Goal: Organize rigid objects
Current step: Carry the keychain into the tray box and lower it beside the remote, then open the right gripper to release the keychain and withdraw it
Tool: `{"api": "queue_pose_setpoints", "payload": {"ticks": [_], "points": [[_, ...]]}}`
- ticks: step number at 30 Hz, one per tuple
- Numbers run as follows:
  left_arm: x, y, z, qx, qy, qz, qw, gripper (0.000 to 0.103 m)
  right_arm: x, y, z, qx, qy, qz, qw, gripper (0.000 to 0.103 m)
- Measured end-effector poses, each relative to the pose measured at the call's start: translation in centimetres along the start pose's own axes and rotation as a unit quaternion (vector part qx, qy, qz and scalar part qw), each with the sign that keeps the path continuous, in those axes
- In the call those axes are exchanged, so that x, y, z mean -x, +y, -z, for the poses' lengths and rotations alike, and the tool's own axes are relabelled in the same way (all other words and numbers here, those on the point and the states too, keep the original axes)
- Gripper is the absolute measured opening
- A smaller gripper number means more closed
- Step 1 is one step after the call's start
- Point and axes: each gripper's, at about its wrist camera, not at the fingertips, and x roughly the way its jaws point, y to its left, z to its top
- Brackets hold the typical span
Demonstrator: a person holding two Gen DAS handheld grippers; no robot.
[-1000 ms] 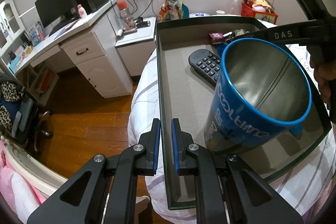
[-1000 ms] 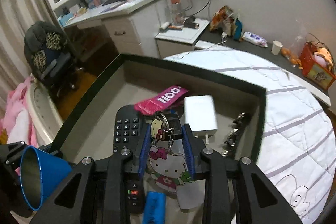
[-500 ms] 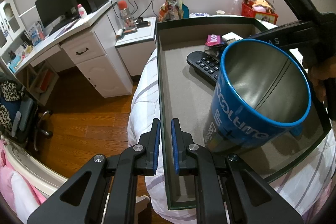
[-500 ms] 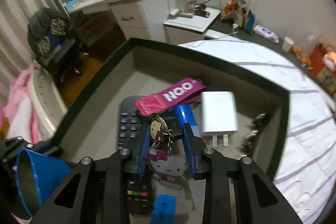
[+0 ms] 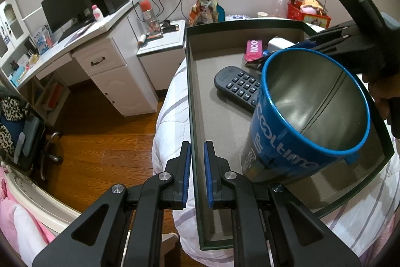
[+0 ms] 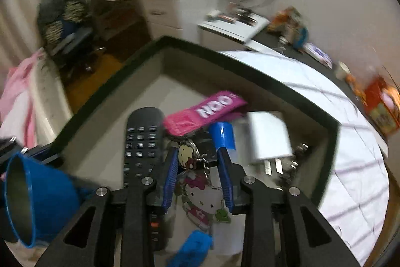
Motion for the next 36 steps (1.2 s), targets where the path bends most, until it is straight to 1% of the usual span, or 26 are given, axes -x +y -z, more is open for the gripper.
{"api": "queue_pose_setpoints", "payload": {"ticks": [1, 3, 5, 6, 9, 11, 14, 16, 18, 20, 21, 23, 25, 26, 27, 28, 30, 32, 33, 36], "points": [[0.0, 0.0, 0.0, 0.0, 0.0, 0.0, 1.0, 0.009, 0.0, 0.4, 0.0, 0.011, -0.003, 0.005, 1.0, 0.033], [0.0, 0.0, 0.0, 0.0, 0.0, 0.0, 1.0, 0.009, 0.0, 0.7, -0.3, 0.02, -0.002, 0.001, 1.0, 0.033], [-0.1, 0.2, 0.0, 0.0, 0.001, 0.0, 1.0, 0.009, 0.0, 0.7, -0.5, 0.032, 0.002, -0.014, 0.999, 0.032], [-0.1, 0.2, 0.0, 0.0, 0.0, 0.0, 1.0, 0.009, -0.3, 0.6, -0.5, 0.035, 0.014, -0.025, 0.999, 0.032], [-0.3, 0.3, 0.2, 0.0, 0.001, -0.002, 1.0, 0.009, -1.3, -0.7, -0.3, 0.013, 0.04, -0.055, 0.998, 0.033], [-0.3, 0.4, 0.2, 0.0, 0.001, -0.002, 1.0, 0.009, -2.0, -1.4, -0.1, 0.0, 0.047, -0.059, 0.997, 0.033], [-0.2, 0.3, 0.2, 0.0, 0.002, -0.001, 1.0, 0.009, -2.1, -1.8, 0.2, -0.006, 0.04, -0.045, 0.998, 0.033], [-0.2, 0.4, 0.2, -0.001, 0.002, -0.002, 1.0, 0.009, -1.6, -1.9, 0.1, -0.003, 0.03, -0.019, 0.999, 0.033], [-0.2, 0.4, 0.2, -0.002, 0.002, -0.002, 1.0, 0.009, -1.5, -2.0, -0.1, 0.001, 0.031, -0.019, 0.999, 0.032], [-0.2, 0.4, 0.2, 0.0, 0.002, -0.001, 1.0, 0.009, -1.5, -1.4, -0.1, 0.019, 0.032, -0.003, 0.999, 0.032], [-0.1, 0.4, 0.2, 0.0, 0.002, -0.001, 1.0, 0.009, -1.7, -0.6, 0.0, 0.04, 0.035, 0.015, 0.998, 0.033], [-0.1, 0.3, 0.3, 0.0, 0.002, -0.002, 1.0, 0.009, -2.0, 0.4, -0.1, 0.066, 0.042, 0.036, 0.996, 0.036], [-0.1, 0.4, 0.2, 0.0, 0.002, -0.001, 1.0, 0.009, -1.9, 1.0, -0.1, 0.075, 0.044, 0.054, 0.995, 0.037], [-0.1, 0.4, 0.2, 0.0, 0.002, -0.001, 1.0, 0.009, -1.8, 1.0, -0.2, 0.074, 0.044, 0.054, 0.995, 0.038], [-0.1, 0.3, 0.2, 0.0, 0.002, 0.0, 1.0, 0.009, -1.7, 1.1, -0.2, 0.072, 0.045, 0.051, 0.995, 0.043], [-0.1, 0.3, 0.2, 0.0, 0.002, -0.001, 1.0, 0.009, -1.6, 1.1, -0.1, 0.07, 0.044, 0.046, 0.996, 0.051], [-0.1, 0.4, 0.1, 0.0, 0.002, -0.001, 1.0, 0.009, -1.4, 1.3, 0.2, 0.075, 0.048, 0.041, 0.995, 0.056], [-0.1, 0.4, 0.1, 0.001, 0.002, 0.0, 1.0, 0.009, -1.3, 1.6, 0.7, 0.087, 0.056, 0.047, 0.994, 0.057], [-0.1, 0.4, 0.1, 0.0, 0.002, -0.001, 1.0, 0.009, -1.0, 1.5, 1.0, 0.088, 0.052, 0.047, 0.994, 0.057], [-0.1, 0.3, 0.2, 0.0, 0.002, 0.0, 1.0, 0.009, -0.4, 0.9, 1.6, 0.069, 0.049, 0.03, 0.996, 0.057]]}}
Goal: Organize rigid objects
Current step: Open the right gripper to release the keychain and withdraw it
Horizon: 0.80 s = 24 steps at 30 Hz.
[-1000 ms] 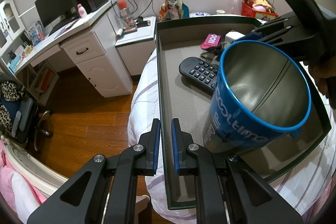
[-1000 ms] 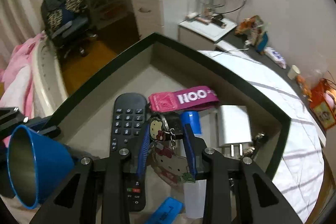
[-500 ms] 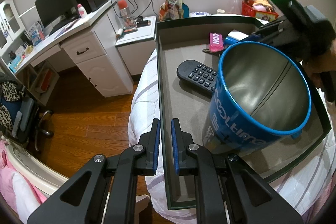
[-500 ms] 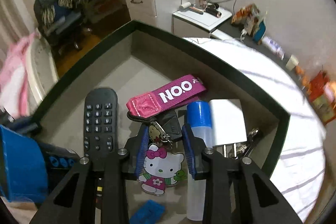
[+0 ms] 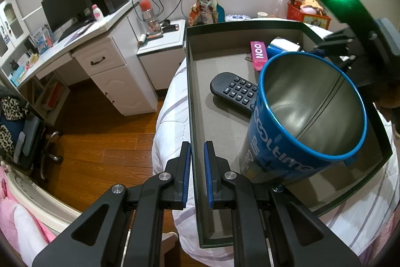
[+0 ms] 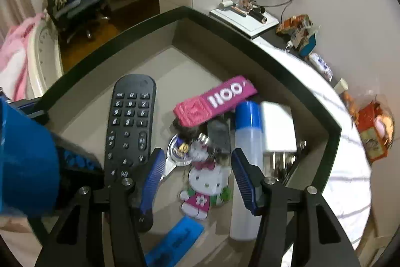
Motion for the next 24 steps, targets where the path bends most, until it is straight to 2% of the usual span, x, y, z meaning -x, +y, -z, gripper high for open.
{"api": "queue_pose_setpoints", "payload": {"ticks": [6, 11, 12, 14, 16, 18, 20, 21, 23, 24], "points": [[0.1, -0.1, -0.1, -0.001, 0.0, -0.001, 1.0, 0.009, 1.7, 0.1, 2.0, 0.017, -0.018, 0.025, 0.999, 0.058], [0.1, 0.0, 0.0, 0.001, 0.0, -0.001, 1.0, 0.009, 1.2, 1.8, 2.4, 0.058, -0.009, 0.058, 0.997, 0.059], [0.1, 0.0, -0.1, 0.001, 0.0, -0.001, 1.0, 0.009, 1.2, 2.0, 2.4, 0.06, -0.008, 0.06, 0.996, 0.064], [0.1, 0.0, -0.1, 0.0, 0.0, -0.001, 1.0, 0.009, 0.8, 2.6, 2.3, 0.068, -0.002, 0.057, 0.996, 0.065], [0.1, 0.2, -0.2, 0.0, 0.0, -0.001, 1.0, 0.009, 0.3, 3.5, 2.3, 0.089, 0.009, 0.078, 0.993, 0.065], [0.1, 0.2, -0.1, 0.001, -0.001, 0.001, 1.0, 0.009, 0.6, 3.8, 2.3, 0.087, 0.008, 0.066, 0.994, 0.065], [0.2, 0.3, -0.1, 0.001, -0.003, 0.001, 1.0, 0.009, 1.0, 3.8, 2.5, 0.079, 0.005, 0.015, 0.997, 0.065], [0.3, 0.4, -0.1, 0.001, -0.003, 0.002, 1.0, 0.01, 1.1, 3.7, 2.5, 0.079, 0.0, 0.008, 0.997, 0.065], [0.3, 0.4, 0.0, 0.001, -0.003, 0.001, 1.0, 0.009, 0.8, 3.5, 2.5, 0.075, 0.006, 0.034, 0.997, 0.065], [0.4, 0.4, 0.0, 0.001, -0.003, 0.001, 1.0, 0.01, 0.8, 3.2, 2.5, 0.069, 0.005, 0.03, 0.997, 0.065]]}}
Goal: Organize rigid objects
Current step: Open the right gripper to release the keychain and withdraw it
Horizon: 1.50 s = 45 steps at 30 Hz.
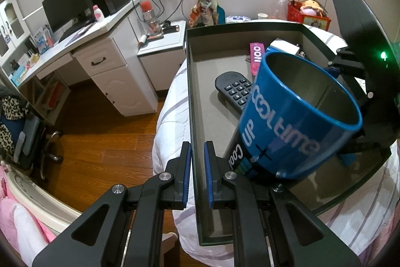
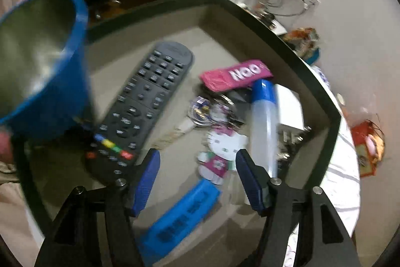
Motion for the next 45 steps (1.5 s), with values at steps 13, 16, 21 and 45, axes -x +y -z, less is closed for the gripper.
{"api": "queue_pose_setpoints", "payload": {"ticks": [13, 16, 21, 45], "points": [[0.0, 0.1, -0.1, 0.001, -0.001, 0.002, 1.0, 0.009, 2.6, -3.1, 2.0, -0.098, -0.042, -0.028, 0.994, 0.071], [0.0, 0.1, -0.1, 0.002, -0.001, 0.002, 1.0, 0.009, 2.8, -3.0, 2.2, -0.112, -0.04, -0.008, 0.993, 0.076], [0.0, 0.1, -0.1, 0.0, -0.001, 0.002, 1.0, 0.009, 3.4, -2.6, 2.4, -0.129, -0.044, 0.002, 0.991, 0.078], [0.9, -0.1, 0.2, 0.009, -0.006, 0.003, 0.9999, 0.01, 6.4, -0.9, 3.7, -0.197, -0.08, 0.006, 0.977, 0.081]]}}
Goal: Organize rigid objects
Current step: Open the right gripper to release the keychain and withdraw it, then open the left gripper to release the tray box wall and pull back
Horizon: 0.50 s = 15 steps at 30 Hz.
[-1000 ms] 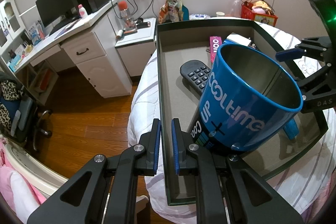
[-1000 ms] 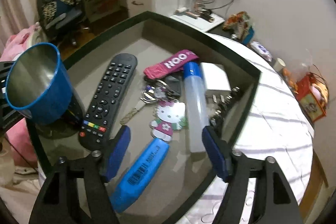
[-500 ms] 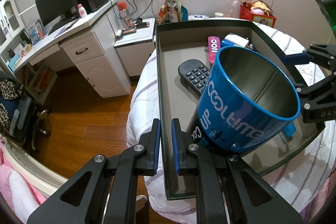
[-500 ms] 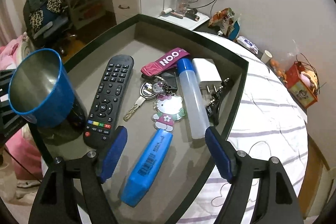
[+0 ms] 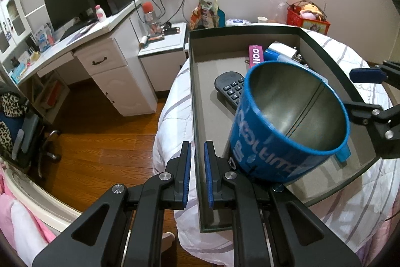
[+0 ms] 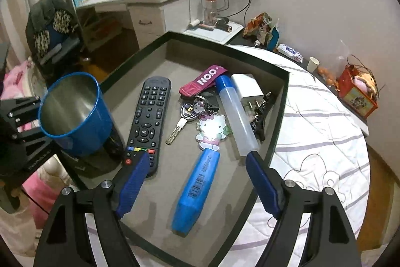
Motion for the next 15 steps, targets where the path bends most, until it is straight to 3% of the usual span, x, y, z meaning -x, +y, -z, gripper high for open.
{"api": "queue_pose_setpoints", "payload": {"ticks": [9, 12, 15], "points": [[1.1, 0.2, 0.4, 0.001, 0.001, -0.007, 1.0, 0.013, 1.8, -1.6, 0.9, -0.045, -0.023, -0.018, 0.999, 0.081], [1.6, 0.2, 0.6, 0.003, -0.001, -0.014, 0.9999, 0.021, 2.2, -1.7, 1.2, -0.051, -0.027, -0.028, 0.998, 0.081], [2.2, 0.4, 0.7, 0.01, -0.005, -0.023, 0.9997, 0.046, 2.4, -1.7, 1.5, -0.055, -0.031, -0.037, 0.997, 0.081]]}}
